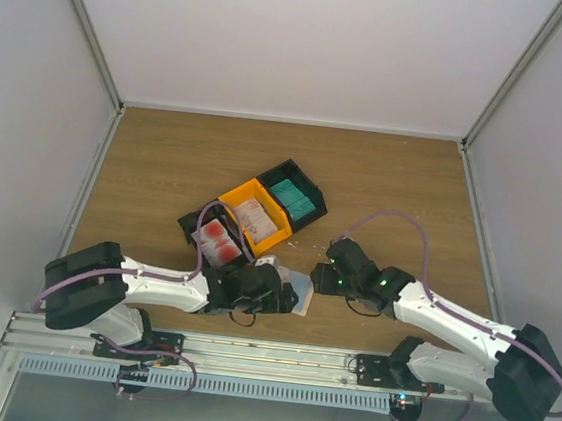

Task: Put the credit cards into the card holder
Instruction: Insert the credit card into the card holder.

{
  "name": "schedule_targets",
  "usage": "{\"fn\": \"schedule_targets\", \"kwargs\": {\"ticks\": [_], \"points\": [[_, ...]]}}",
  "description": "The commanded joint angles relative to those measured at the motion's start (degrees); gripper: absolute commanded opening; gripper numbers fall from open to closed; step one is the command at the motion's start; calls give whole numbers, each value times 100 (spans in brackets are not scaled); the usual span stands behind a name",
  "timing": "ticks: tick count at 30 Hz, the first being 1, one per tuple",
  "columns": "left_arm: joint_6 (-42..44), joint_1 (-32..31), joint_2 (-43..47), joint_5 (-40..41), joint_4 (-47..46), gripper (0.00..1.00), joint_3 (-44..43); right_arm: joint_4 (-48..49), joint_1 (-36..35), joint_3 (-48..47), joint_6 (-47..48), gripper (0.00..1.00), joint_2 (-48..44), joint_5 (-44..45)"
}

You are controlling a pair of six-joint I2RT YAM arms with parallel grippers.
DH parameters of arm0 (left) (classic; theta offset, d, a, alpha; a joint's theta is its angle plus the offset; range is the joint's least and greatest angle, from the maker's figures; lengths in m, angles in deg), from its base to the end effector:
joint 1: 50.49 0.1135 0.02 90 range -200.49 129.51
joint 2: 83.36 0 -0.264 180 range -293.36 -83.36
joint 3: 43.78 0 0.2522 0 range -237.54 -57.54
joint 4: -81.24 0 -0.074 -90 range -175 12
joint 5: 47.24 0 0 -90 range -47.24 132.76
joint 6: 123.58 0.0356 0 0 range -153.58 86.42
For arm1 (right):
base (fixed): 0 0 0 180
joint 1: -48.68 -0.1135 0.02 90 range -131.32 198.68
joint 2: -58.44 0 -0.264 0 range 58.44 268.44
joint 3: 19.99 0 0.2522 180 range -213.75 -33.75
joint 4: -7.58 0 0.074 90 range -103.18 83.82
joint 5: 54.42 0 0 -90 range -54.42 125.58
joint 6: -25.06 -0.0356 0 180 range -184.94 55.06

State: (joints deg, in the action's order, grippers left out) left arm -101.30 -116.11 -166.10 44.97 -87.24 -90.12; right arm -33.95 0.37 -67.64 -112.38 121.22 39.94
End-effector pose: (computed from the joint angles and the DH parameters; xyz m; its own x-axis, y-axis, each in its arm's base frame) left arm 0.1098 -0.2390 0.1444 -0.9485 -0.1472 -0.2806 0.0575 0.7909 -0.6093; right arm 0.1370 0.1497 0.1910 -0.9038 0.0895 -0.4185 -0.0756 0.9292 0.3619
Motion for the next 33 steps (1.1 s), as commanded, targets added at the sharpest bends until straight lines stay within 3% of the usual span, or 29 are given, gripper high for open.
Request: {"fn": "schedule_targets", "kwargs": {"ticks": [1,5,9,14,18,28,33], "points": [[-164,-237,190,536,1036,85,-168,363,-57,209,-20,55,-222,196],[-251,-344,380,682,1379,91,-197,559,-56,481,-19,52,-451,119],[-221,-346,558,703,1585,91,-261,607,-55,608,1,51,-506,8],[17,-229,726,986,1811,73,-485,690,-55,644,2,50,-423,-114],[273,55,588,901,1763,60,-716,840,-57,713,-26,43,-323,-265],[650,691,-101,428,1614,61,-938,783,-55,717,-49,47,349,-1087],[734,814,-345,210,1517,52,-952,939,-55,696,2,44,548,-1262]]}}
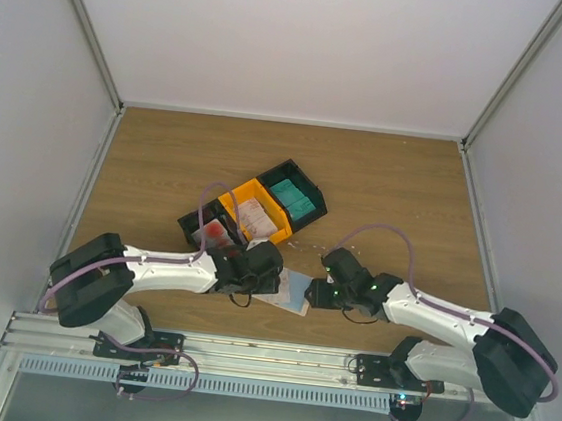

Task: Put the credit cards into the card holder
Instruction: Insert the credit card into the card holder.

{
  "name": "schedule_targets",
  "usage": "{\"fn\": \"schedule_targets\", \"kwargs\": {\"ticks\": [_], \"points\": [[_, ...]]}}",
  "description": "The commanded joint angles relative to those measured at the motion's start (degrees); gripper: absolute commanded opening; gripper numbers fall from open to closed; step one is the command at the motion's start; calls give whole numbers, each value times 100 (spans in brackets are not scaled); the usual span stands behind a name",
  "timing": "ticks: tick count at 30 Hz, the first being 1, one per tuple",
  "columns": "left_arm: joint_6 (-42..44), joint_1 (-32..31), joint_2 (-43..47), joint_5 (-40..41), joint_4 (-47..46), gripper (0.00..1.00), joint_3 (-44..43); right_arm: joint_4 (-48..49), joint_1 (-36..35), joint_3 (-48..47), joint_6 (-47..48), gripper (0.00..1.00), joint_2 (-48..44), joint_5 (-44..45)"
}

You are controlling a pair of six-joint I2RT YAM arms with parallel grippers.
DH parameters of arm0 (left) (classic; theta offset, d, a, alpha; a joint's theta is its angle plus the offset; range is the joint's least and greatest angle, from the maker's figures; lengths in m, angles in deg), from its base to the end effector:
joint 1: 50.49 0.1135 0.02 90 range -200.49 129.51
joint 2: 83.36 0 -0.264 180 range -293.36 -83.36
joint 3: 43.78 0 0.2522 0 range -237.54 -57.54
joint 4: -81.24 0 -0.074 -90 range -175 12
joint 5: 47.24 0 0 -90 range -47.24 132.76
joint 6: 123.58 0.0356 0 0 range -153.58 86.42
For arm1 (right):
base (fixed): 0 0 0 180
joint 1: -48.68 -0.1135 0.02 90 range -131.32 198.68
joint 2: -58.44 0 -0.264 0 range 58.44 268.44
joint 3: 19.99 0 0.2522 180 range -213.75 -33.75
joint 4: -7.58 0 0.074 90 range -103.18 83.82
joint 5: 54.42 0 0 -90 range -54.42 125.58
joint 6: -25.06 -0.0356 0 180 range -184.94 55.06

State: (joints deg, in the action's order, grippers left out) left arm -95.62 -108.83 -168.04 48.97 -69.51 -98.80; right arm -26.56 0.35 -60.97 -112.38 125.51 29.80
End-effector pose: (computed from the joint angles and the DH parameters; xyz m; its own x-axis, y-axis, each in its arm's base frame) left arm 0.1456 -0.2288 0.1579 -0.9323 -0.1611 -0.3239 -0.0140 0.9108 -0.4127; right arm 0.1289 0.1503 0.1507 -0.9622 0.0211 -0.2714 -0.1001 0.8997 0.4248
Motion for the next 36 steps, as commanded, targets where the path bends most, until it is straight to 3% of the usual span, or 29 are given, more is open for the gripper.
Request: {"fn": "schedule_targets", "kwargs": {"ticks": [1,9,23,36], "points": [[170,100,-180,-213,-258,52,-86,220,-53,25,18,43,175,-274],[357,182,-353,-520,-396,51,-111,422,-50,34,75,43,556,-358],[705,235,-592,-895,-648,41,-155,606,107,20,187,42,764,-222],[804,296,-618,-1813,-1527,41,69,632,224,28,277,42,621,-257]]}}
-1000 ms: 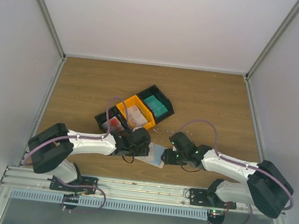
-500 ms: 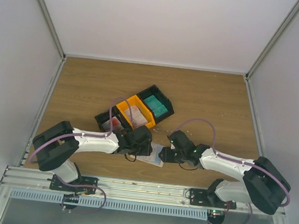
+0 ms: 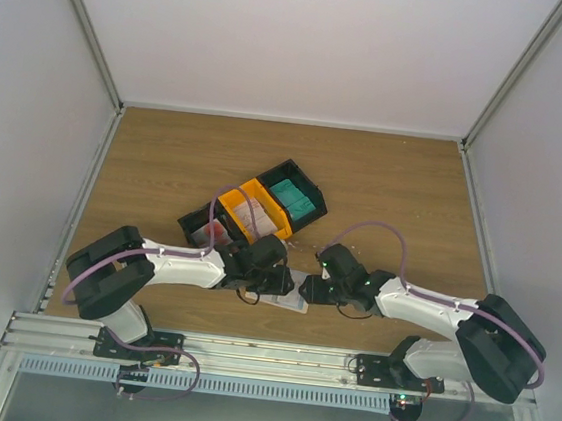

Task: Put the credit cards into the card holder
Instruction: Insert the credit card into the card holder, then turn over the card holder at the center of the board.

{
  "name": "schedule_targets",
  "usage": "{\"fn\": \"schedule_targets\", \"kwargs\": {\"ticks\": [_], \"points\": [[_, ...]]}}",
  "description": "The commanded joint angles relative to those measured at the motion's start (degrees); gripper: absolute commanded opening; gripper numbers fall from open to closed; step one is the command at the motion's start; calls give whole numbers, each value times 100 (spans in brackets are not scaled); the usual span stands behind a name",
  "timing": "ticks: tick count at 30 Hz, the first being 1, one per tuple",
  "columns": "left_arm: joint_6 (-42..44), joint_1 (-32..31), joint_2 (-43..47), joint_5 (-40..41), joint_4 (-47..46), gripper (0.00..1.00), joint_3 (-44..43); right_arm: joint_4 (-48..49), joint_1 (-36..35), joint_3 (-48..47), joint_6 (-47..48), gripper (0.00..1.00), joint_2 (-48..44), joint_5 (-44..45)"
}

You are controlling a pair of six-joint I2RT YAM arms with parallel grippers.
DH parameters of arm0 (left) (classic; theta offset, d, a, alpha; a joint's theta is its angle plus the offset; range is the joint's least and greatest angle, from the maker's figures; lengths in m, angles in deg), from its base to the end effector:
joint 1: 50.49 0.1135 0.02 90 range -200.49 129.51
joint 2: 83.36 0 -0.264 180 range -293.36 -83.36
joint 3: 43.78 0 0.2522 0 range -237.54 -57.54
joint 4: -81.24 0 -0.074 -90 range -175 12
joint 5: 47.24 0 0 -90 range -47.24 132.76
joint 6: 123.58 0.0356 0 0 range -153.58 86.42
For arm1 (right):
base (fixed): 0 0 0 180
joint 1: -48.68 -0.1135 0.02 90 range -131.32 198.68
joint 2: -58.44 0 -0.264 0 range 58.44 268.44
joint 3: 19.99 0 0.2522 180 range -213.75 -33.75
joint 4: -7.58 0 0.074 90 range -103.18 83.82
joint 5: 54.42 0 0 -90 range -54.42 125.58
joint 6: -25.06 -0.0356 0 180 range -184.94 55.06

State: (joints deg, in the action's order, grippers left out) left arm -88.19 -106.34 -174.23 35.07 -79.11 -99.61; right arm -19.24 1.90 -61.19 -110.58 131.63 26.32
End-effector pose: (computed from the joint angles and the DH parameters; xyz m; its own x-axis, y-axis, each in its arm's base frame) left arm 0.1609 -0.2457 0.1435 -0.9693 -0.0102 -0.2457 0.1267 0.8357 -0.5344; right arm 0.1424 0.1599 0.1392 -0.9646 0.0040 -0.2637 -0.1239 0.8758 0.4665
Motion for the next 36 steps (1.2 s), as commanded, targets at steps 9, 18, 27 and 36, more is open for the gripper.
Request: {"fn": "schedule_targets", "kwargs": {"ticks": [9,18,27,36], "points": [[213,118,51,-867,-1009,45,240,-197,105,54,142,42,-180,219],[1084,159,728,-67,776,69,-527,-1316,123,-351,155,47,-1350,1808],[2062,437,806,972,2921,79,-1911,-1490,246,-1151,633,55,-1477,1860],[1483,386,679,-764,1341,40,-885,-1094,274,-661,365,35,-1127,206]]}}
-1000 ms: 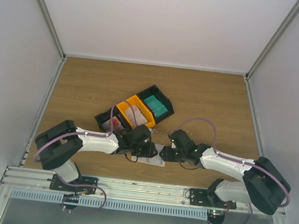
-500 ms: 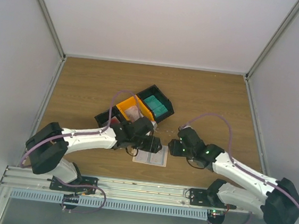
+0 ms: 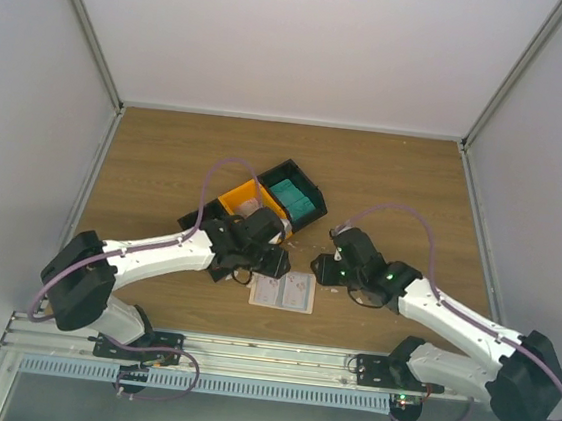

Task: Put the credit cards into the card holder
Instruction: Turn over the card holder at the center of the board.

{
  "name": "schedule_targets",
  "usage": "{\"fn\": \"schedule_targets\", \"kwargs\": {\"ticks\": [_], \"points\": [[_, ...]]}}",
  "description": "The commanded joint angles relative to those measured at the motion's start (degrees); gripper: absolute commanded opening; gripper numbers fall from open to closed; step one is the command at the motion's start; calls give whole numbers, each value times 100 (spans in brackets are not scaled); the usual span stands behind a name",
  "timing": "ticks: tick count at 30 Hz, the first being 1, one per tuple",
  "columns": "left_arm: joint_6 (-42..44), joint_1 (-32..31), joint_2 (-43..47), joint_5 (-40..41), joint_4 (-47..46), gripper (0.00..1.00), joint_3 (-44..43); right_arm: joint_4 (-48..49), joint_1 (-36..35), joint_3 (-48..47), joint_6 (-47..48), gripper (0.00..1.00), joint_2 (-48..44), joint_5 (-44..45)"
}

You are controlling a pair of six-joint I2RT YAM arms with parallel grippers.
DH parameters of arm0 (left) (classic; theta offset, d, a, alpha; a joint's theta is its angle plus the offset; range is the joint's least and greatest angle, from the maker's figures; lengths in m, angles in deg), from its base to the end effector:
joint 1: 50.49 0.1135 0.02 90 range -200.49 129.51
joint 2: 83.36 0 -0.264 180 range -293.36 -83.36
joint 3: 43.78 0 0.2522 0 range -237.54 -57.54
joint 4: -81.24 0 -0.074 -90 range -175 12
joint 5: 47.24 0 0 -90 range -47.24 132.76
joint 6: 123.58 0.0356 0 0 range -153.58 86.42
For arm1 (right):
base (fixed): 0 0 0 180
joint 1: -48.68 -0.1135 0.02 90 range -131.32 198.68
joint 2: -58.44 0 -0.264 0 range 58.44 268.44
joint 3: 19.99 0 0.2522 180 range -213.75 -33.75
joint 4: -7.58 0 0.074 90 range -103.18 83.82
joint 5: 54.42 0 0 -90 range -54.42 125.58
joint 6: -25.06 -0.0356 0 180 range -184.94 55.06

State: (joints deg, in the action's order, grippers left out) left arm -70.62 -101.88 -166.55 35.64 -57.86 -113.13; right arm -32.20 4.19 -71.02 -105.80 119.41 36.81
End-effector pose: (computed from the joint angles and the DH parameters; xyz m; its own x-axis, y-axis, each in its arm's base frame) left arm 0.1817 -0.2346 0.2260 -0.9007 0.1700 -0.3998 0.3476 0.8340 -0.4285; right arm 0.1512 0.1474 0.2172 -0.8635 0.0686 -0.4997 -0.1664 0.8965 0.4106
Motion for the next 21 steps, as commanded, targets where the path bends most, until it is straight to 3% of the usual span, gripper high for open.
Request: {"fn": "schedule_targets", "kwargs": {"ticks": [1,4,12,16,21], "points": [[-395,-77,-144,-953,-1008,38,594,296,40,423,-153,31,136,-997],[-595,-145,-393,-1218,-1530,33,837,621,37,683,-264,24,349,-1322],[-696,-187,-994,-1334,-1692,30,877,891,46,906,-263,13,695,-1533],[-735,-187,-1073,-1275,-1617,27,944,989,46,939,-230,13,886,-1611],[-735,-187,-1097,-1209,-1481,26,993,1133,47,1000,-238,21,1036,-1662]]}}
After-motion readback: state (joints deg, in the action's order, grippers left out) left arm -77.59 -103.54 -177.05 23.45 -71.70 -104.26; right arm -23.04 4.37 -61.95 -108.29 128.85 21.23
